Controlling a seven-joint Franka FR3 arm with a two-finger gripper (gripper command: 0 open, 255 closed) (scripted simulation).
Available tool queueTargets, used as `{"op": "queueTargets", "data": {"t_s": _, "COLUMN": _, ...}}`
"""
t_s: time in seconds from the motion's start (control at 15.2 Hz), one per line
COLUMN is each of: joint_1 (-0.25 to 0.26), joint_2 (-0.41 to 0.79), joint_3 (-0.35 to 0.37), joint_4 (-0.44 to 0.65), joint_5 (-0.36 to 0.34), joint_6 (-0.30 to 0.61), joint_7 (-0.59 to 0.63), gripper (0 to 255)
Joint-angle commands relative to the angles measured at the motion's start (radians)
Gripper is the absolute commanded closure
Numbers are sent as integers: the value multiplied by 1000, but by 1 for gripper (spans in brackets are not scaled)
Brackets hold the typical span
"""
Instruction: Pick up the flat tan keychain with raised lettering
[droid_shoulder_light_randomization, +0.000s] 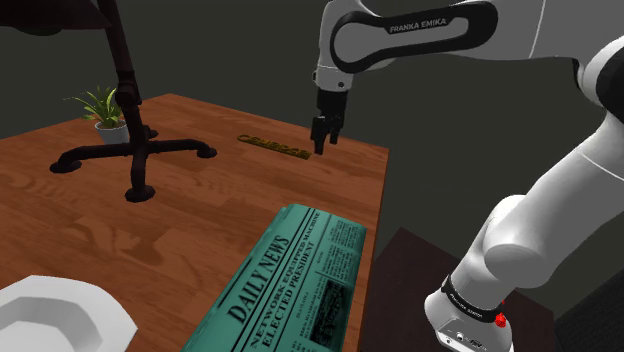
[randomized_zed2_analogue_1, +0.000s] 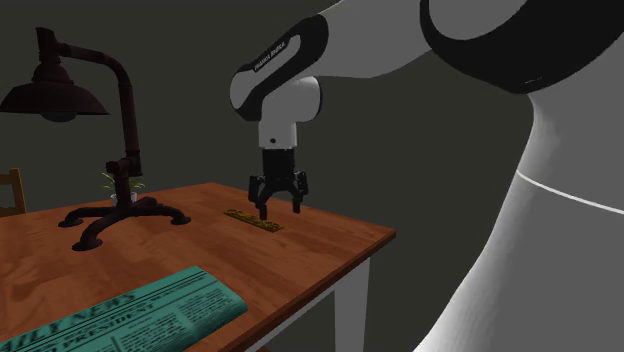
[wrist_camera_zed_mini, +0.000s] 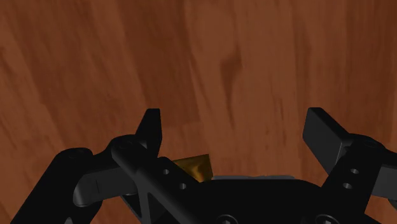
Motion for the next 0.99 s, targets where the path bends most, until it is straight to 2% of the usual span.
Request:
{"op": "queueTargets", "data": {"t_s": 0.0, "joint_1": 2, "joint_2": 75, "joint_3": 6, "joint_4": 68, "joint_5": -12, "joint_6": 19, "joint_7": 2, "gripper": 0}}
{"op": "queueTargets", "data": {"t_s": 0.46, "joint_1": 13, "joint_2": 336, "joint_3": 17, "joint_4": 350, "joint_5": -61, "joint_6": 32, "joint_7": 3, "gripper": 0}}
{"op": "queueTargets", "data": {"t_s": 0.79, "joint_1": 31, "joint_2": 540, "joint_3": 20, "joint_4": 614, "joint_5": -100, "joint_6": -3, "joint_7": 1, "gripper": 0}}
{"op": "queueTargets", "data": {"t_s": 0.86, "joint_1": 34, "joint_2": 564, "joint_3": 20, "joint_4": 647, "joint_5": -104, "joint_6": -10, "joint_7": 1, "gripper": 0}}
{"op": "queueTargets", "data": {"t_s": 0.92, "joint_1": 34, "joint_2": 564, "joint_3": 19, "joint_4": 634, "joint_5": -104, "joint_6": 3, "joint_7": 1, "gripper": 0}}
